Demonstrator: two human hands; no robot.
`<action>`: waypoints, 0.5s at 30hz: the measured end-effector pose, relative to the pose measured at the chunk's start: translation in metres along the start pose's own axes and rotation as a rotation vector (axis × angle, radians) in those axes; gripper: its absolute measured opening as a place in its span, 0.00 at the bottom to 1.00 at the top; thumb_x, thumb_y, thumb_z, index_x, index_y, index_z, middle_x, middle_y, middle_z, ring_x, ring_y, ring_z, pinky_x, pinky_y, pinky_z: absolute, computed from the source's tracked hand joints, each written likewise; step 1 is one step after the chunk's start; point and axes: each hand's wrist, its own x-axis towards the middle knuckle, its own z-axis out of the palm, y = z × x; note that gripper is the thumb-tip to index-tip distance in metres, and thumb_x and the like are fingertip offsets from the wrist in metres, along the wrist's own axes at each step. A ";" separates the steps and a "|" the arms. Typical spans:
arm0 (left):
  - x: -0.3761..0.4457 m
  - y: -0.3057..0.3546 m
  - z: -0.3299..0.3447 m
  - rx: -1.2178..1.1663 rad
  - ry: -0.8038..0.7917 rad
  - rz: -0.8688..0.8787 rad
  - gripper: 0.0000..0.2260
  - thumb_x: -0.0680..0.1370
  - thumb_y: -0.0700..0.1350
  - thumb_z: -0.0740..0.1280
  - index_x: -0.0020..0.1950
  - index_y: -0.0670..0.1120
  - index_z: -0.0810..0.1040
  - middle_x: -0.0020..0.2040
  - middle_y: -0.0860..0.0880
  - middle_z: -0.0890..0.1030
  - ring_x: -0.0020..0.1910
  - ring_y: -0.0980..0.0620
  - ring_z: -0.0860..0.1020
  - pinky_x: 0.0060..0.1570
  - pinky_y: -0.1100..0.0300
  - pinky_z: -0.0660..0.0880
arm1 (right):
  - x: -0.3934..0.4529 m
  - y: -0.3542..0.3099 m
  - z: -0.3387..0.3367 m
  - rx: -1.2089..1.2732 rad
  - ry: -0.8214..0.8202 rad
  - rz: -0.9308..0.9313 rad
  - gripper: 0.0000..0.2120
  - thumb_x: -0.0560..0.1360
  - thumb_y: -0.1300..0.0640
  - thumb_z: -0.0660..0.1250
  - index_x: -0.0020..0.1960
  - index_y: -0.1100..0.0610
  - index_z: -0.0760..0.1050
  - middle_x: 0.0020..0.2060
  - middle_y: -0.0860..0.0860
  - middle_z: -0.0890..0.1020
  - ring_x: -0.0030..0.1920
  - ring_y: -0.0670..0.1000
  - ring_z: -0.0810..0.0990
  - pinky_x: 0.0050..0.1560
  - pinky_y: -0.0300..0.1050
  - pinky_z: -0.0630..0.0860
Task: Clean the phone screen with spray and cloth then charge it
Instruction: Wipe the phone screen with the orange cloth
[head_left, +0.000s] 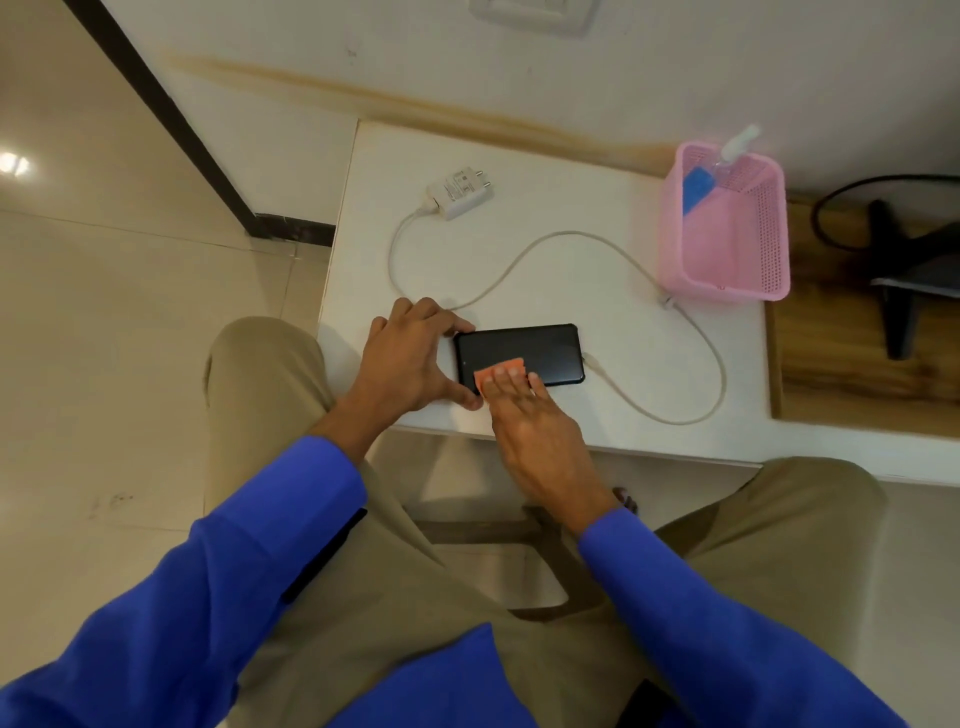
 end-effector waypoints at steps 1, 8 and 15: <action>0.000 0.000 0.000 0.006 -0.004 -0.003 0.44 0.56 0.70 0.82 0.70 0.59 0.77 0.61 0.54 0.77 0.62 0.49 0.71 0.58 0.51 0.67 | -0.007 0.001 -0.001 0.021 -0.046 -0.007 0.25 0.85 0.59 0.59 0.81 0.61 0.60 0.79 0.60 0.66 0.80 0.59 0.63 0.79 0.51 0.52; -0.008 -0.002 0.003 -0.024 0.013 -0.019 0.45 0.57 0.68 0.82 0.72 0.60 0.72 0.57 0.58 0.77 0.60 0.51 0.71 0.55 0.54 0.63 | 0.016 0.016 -0.050 0.716 0.151 0.296 0.15 0.85 0.56 0.60 0.66 0.48 0.82 0.44 0.37 0.85 0.44 0.37 0.80 0.56 0.42 0.79; -0.007 -0.007 0.001 -0.026 0.016 -0.023 0.41 0.59 0.65 0.83 0.70 0.58 0.76 0.57 0.57 0.80 0.60 0.49 0.72 0.54 0.52 0.65 | 0.065 -0.003 -0.034 0.331 0.134 0.150 0.19 0.85 0.58 0.57 0.75 0.54 0.71 0.71 0.54 0.77 0.73 0.56 0.73 0.69 0.54 0.75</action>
